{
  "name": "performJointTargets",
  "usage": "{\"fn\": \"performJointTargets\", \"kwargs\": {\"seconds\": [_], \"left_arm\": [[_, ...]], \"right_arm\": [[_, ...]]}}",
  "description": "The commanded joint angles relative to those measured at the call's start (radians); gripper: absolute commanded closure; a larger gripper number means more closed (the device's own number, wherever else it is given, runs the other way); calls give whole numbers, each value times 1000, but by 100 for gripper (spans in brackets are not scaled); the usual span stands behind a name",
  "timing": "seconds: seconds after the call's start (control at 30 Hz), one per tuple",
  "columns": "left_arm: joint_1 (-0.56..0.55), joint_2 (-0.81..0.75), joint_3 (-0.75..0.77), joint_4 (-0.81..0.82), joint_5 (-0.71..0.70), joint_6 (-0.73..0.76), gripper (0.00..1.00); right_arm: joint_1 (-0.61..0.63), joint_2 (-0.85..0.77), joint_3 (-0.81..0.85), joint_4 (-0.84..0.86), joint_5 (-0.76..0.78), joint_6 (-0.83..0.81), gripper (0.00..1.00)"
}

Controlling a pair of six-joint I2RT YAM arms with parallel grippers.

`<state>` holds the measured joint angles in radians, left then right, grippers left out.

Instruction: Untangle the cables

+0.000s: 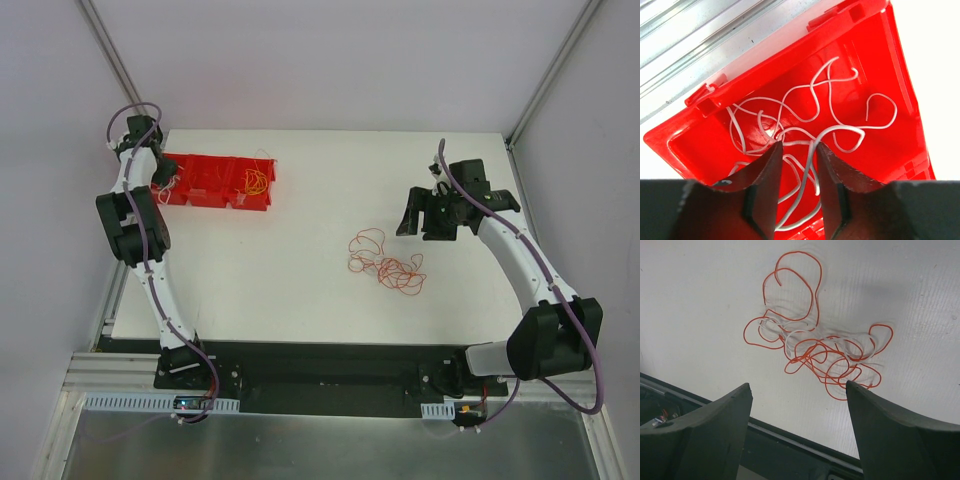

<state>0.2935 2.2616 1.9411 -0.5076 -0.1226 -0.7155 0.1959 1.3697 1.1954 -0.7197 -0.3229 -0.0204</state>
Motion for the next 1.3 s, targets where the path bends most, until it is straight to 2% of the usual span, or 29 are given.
{"fn": "performJointTargets", "kwargs": {"seconds": [0.0, 0.2, 0.4, 0.63, 0.73, 1.03, 1.27], "left_arm": [[-7, -112, 30, -51, -11, 28, 62], [-7, -238, -37, -54, -41, 40, 44], [-4, -332, -151, -54, -86, 54, 39], [15, -427, -324, -54, -103, 22, 41], [39, -433, -361, -54, -60, 19, 53], [79, -424, -459, 1, 11, -30, 51], [81, -410, -430, 50, 35, -27, 54]], "right_arm": [[-10, -18, 20, -6, -22, -6, 22], [-10, -35, 0, 3, -38, -1, 22], [-10, -70, -42, 19, -50, -1, 22], [-10, -92, -68, 39, -59, 4, 22], [-9, -96, -79, 45, -58, 2, 22], [-10, -64, -66, 48, -58, -1, 22], [-10, -21, -40, 32, -54, -4, 22]]}}
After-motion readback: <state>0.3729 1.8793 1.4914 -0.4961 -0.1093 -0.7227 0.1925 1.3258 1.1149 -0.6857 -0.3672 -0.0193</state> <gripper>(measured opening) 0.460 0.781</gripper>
